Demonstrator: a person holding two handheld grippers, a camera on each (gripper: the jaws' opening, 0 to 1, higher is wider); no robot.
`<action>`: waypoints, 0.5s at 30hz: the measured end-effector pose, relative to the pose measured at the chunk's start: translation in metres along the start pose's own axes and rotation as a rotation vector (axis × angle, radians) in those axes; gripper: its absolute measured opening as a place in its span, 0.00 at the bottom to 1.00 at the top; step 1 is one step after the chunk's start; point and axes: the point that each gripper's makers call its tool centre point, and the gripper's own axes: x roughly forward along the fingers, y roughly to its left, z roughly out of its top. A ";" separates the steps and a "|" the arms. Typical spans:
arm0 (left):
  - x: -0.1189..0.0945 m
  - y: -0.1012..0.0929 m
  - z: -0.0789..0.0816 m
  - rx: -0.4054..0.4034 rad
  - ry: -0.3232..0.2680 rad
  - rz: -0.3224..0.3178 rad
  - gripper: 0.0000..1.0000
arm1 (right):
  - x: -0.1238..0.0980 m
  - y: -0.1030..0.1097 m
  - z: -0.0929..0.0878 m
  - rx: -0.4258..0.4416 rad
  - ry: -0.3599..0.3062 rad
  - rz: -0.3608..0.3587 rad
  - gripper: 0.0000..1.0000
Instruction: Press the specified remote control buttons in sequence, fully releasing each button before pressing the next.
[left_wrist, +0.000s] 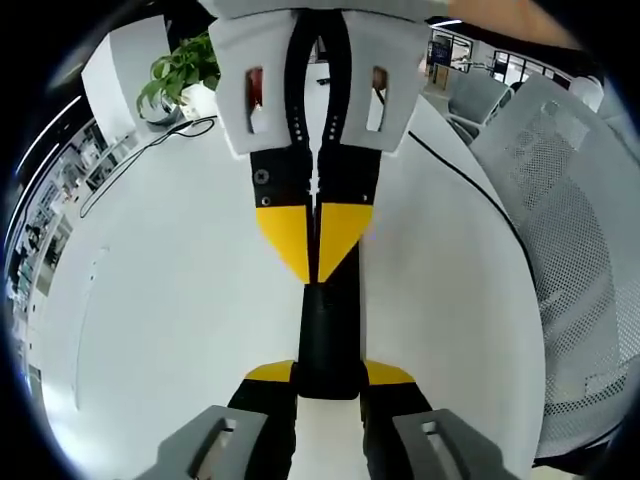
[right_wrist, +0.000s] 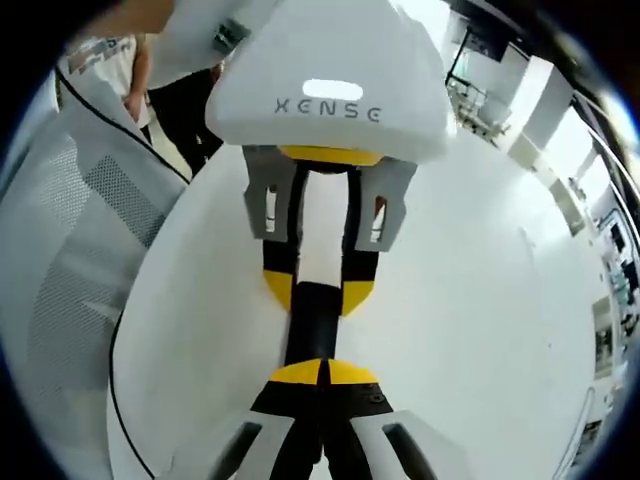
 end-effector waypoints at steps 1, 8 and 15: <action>0.000 0.000 0.000 0.000 0.000 0.000 0.23 | 0.000 -0.001 0.000 -0.006 0.004 -0.005 0.00; 0.000 0.000 0.000 -0.002 -0.001 -0.001 0.23 | 0.000 -0.005 0.003 0.000 0.004 -0.007 0.00; 0.001 -0.001 0.001 -0.003 -0.003 -0.003 0.23 | 0.002 -0.003 0.005 0.007 0.005 0.007 0.00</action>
